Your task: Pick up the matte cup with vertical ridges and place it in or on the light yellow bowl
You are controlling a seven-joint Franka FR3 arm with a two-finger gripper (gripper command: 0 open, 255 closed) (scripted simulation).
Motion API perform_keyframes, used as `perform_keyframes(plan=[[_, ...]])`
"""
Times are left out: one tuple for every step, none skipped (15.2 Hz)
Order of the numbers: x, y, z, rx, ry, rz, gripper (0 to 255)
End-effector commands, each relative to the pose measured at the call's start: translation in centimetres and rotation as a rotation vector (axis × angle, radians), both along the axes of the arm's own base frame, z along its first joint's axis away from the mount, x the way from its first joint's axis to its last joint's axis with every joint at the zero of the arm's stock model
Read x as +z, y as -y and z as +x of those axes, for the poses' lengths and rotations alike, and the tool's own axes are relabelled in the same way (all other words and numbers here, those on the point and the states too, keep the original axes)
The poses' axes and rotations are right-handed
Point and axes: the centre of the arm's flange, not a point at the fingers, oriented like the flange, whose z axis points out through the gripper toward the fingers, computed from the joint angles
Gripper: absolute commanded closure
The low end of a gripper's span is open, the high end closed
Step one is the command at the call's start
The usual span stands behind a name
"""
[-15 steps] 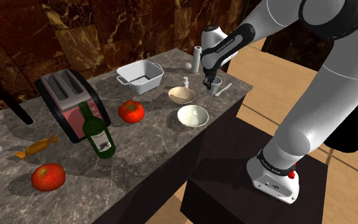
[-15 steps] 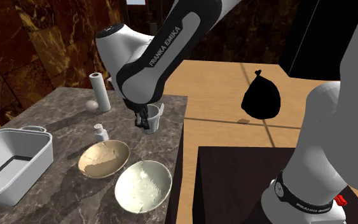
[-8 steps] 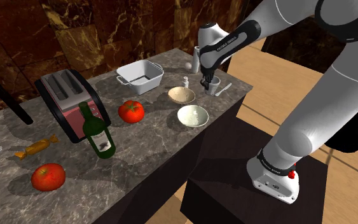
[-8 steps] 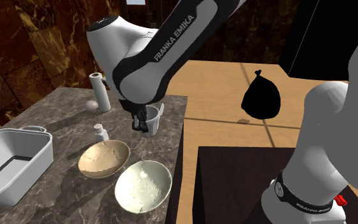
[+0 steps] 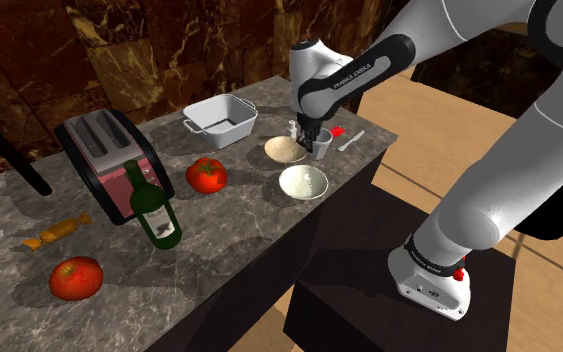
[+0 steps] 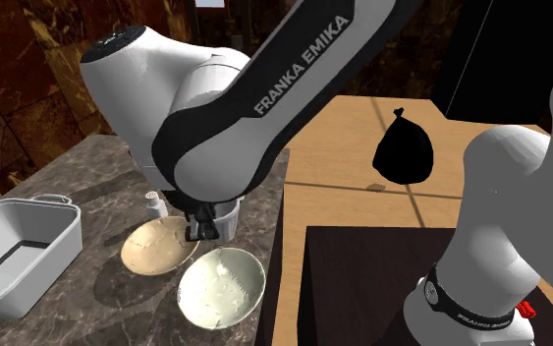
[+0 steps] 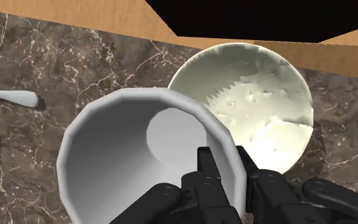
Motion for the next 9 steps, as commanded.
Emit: perform_keyframes(plan=[[0.4,-2.5,-0.6,-0.001,0.0,-0.001,255],[0.5,-3.8,-0.6,-0.001,0.0,-0.001,255],[0.7,-5.7,-0.7,-0.001,0.0,-0.001,255],[0.2,-5.7,-0.7,-0.001,0.0,-0.001,255],[-0.3,-5.7,-0.7,-0.001,0.0,-0.001,255],[-0.9,-5.7,-0.7,-0.001,0.0,-0.001,255],[-1.4,-5.7,-0.7,-0.001,0.0,-0.001,255],[-1.9,-5.7,-0.7,-0.001,0.0,-0.001,255],[-2.4,-5.7,-0.7,-0.001,0.0,-0.001,255]])
